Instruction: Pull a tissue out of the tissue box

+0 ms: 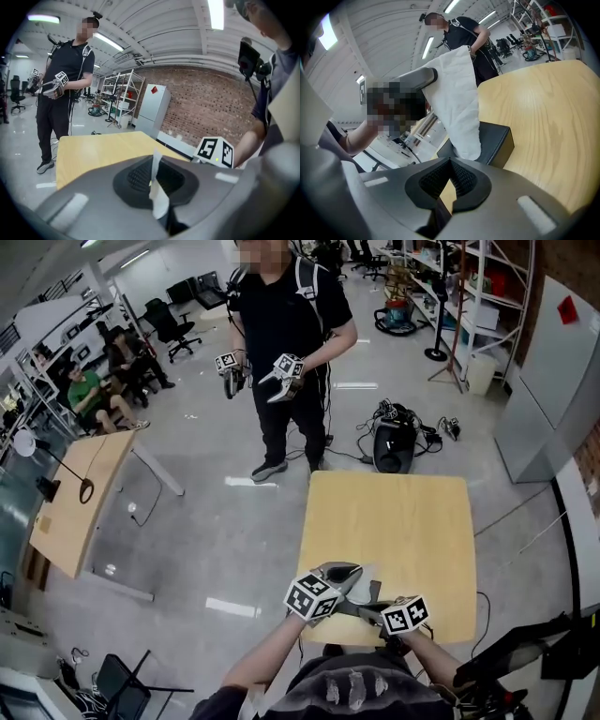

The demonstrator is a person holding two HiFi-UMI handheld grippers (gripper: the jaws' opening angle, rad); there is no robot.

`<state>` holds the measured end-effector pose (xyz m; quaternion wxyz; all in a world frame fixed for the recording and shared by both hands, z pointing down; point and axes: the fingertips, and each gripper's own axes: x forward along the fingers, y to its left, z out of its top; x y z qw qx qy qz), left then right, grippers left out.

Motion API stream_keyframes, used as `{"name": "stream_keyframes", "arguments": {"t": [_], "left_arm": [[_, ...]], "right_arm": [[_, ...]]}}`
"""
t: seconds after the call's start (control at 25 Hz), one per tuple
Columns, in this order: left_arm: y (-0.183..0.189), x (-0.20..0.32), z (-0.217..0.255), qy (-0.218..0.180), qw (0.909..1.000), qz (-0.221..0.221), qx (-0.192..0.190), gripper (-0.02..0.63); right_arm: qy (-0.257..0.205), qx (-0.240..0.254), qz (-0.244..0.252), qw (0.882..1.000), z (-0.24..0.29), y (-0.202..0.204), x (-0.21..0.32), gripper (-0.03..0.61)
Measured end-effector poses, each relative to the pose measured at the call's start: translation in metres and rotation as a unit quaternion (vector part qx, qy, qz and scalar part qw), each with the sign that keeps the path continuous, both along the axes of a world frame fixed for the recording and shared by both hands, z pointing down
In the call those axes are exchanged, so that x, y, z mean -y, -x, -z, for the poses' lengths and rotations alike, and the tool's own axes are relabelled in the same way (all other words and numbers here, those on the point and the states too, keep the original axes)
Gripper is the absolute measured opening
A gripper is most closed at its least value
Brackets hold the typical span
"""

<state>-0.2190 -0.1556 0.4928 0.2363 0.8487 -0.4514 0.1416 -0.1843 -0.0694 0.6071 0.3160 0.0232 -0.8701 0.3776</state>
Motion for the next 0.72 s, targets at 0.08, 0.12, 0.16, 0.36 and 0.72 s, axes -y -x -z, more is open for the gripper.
{"name": "stream_keyframes", "arguments": {"t": [0.08,0.12,0.16,0.36,0.72], "left_arm": [[0.0,0.001,0.003,-0.003,1.0,0.001,0.0,0.003],[-0.001,0.0,0.004,-0.003,1.0,0.002,-0.001,0.003],[-0.002,-0.001,0.004,-0.003,1.0,0.002,-0.002,0.003],[-0.009,-0.009,0.006,-0.014,0.9999,-0.003,-0.005,0.003],[-0.02,0.015,0.058,-0.044,0.9984,-0.01,-0.033,0.003]], "right_arm": [[0.002,0.002,0.001,1.0,0.001,-0.001,0.0,-0.003],[0.003,0.003,0.001,1.0,0.001,-0.001,-0.001,-0.003],[0.004,0.003,0.001,1.0,0.001,-0.002,-0.003,-0.003],[-0.002,0.016,0.0,1.0,-0.006,-0.004,-0.01,-0.003],[0.005,0.019,-0.01,1.0,0.01,-0.004,0.008,-0.003]]}}
